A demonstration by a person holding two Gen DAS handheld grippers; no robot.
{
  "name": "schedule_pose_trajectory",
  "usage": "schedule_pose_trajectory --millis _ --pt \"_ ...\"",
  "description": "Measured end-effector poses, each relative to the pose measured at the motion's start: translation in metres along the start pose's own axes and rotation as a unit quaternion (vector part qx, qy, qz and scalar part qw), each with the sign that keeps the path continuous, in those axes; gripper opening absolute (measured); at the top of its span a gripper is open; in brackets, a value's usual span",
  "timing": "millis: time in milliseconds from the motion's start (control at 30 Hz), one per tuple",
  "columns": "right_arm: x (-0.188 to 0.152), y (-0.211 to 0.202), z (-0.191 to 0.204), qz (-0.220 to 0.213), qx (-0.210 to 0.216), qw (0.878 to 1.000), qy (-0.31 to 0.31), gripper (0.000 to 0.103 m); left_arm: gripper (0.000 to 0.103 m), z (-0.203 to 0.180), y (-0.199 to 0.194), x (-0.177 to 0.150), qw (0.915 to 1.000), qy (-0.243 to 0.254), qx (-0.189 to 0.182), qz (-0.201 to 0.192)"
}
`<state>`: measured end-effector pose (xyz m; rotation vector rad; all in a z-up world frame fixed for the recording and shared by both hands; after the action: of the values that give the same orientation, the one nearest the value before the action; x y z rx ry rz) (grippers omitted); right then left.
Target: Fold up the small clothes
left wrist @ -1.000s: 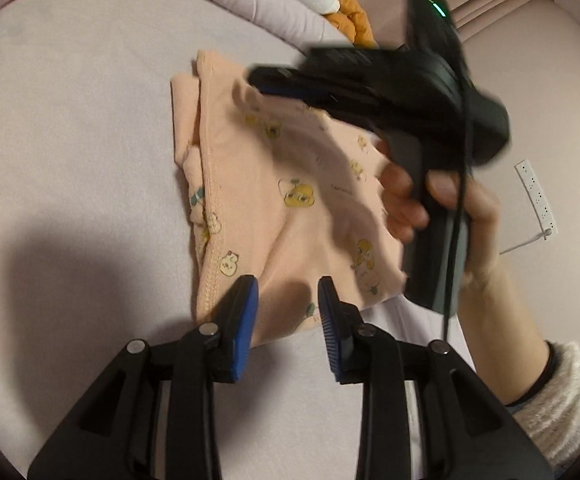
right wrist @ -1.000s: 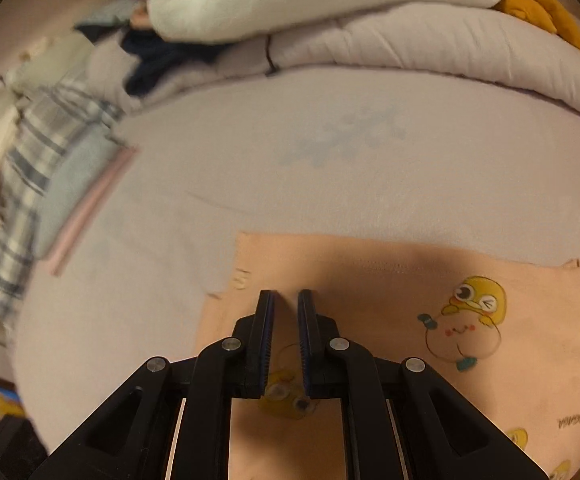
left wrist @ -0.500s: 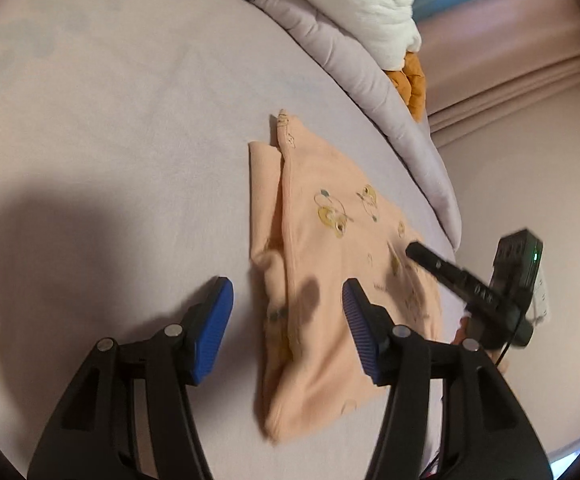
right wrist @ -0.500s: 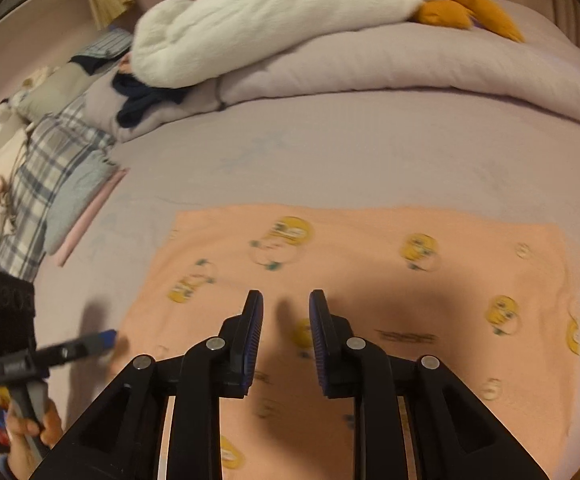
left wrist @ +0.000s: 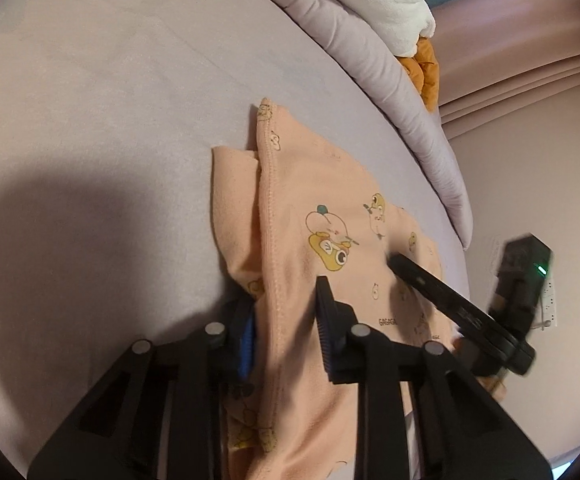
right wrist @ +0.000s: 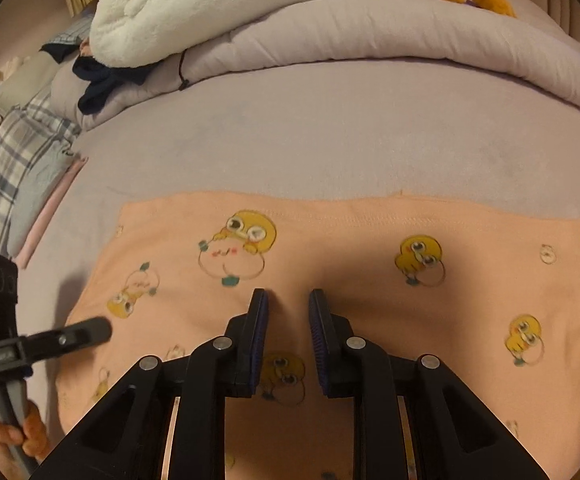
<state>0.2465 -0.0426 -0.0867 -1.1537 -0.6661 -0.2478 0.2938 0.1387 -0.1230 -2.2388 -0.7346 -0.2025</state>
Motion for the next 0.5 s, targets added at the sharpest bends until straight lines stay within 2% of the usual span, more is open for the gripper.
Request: schedule_pose_trajectory --millis 100,200,300,400,500 --pt "-0.012 -0.024 0.008 -0.007 0.021 1.0 -0.018 0.022 0.025 -0.001 0.0 0.0 1.0 0.002 0.004 0.0" --pt "-0.041 -0.044 0.017 0.003 0.047 0.998 -0.038 0.022 0.024 -0.003 0.001 0.001 0.9999 0.002 0.01 0.0" --pt "-0.073 -0.046 0.025 0.036 0.048 0.996 -0.064 0.022 0.022 -0.01 0.002 0.002 0.9998 0.008 0.018 -0.001" --pt "-0.096 -0.053 0.03 0.041 0.05 0.994 -0.091 0.022 0.021 -0.022 -0.002 0.0 0.9997 0.017 0.02 -0.005" --pt "-0.102 -0.064 0.024 0.048 0.105 0.991 -0.062 0.022 0.02 -0.043 -0.007 -0.001 0.999 0.04 0.018 -0.009"
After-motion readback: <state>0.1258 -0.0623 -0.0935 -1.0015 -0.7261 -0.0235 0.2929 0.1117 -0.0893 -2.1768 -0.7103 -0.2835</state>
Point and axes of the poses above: each gripper's, at about its wrist camera, not at the fingertips, and y roughly the way its jaws point, z to its left, x to its top, the point moved 4 cm from there along y, roughly the way its jaws point, and after that the axes turned 6 degrees about -z, right-handed, at the moved point
